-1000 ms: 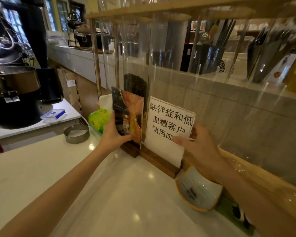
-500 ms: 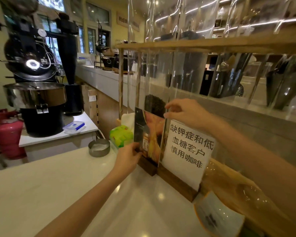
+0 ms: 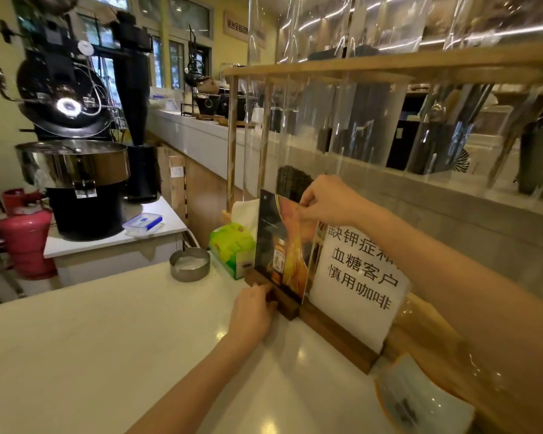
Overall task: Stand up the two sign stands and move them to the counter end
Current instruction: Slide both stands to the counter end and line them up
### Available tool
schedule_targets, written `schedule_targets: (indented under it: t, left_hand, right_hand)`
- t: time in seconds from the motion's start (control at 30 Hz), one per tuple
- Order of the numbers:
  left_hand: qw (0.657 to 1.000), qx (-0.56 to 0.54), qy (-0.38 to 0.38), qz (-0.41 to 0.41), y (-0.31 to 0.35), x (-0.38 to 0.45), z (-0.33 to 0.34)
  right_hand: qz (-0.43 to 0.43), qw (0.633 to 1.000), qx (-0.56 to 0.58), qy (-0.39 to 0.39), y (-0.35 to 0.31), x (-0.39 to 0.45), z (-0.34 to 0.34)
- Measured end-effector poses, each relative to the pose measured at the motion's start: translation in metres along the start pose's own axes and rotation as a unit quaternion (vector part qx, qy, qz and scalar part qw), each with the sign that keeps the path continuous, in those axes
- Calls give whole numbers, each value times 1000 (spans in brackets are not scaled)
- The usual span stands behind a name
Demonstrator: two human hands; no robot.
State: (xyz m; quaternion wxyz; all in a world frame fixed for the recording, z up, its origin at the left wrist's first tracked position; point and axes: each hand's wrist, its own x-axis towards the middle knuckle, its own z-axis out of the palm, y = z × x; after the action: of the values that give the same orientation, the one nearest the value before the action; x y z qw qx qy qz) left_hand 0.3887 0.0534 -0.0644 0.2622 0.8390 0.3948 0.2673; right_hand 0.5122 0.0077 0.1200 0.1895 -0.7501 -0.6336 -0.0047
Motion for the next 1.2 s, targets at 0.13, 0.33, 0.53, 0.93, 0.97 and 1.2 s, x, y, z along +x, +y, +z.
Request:
schedule_targets:
  t: [0.13, 0.33, 0.53, 0.93, 0.97, 1.2]
  left_hand:
    - [1000, 6, -1, 9, 0, 3, 5]
    - [1000, 15, -14, 11, 4, 11, 10]
    - [999, 17, -37, -1, 5, 19, 14]
    - [998, 1, -55, 0, 8, 25, 19]
    - [998, 3, -56, 2, 8, 25, 19]
    - [997, 11, -72, 16, 9, 23, 17]
  right_hand:
    - [7, 1000, 3, -2, 4, 2, 0]
    - [30, 999, 18, 8, 8, 6, 1]
    - [43, 998, 37, 17, 14, 8, 1]
    - [59, 995, 49, 60, 19, 10, 4]
    - [59, 995, 46, 61, 19, 10, 4]
    - [61, 997, 21, 38, 19, 7, 0]
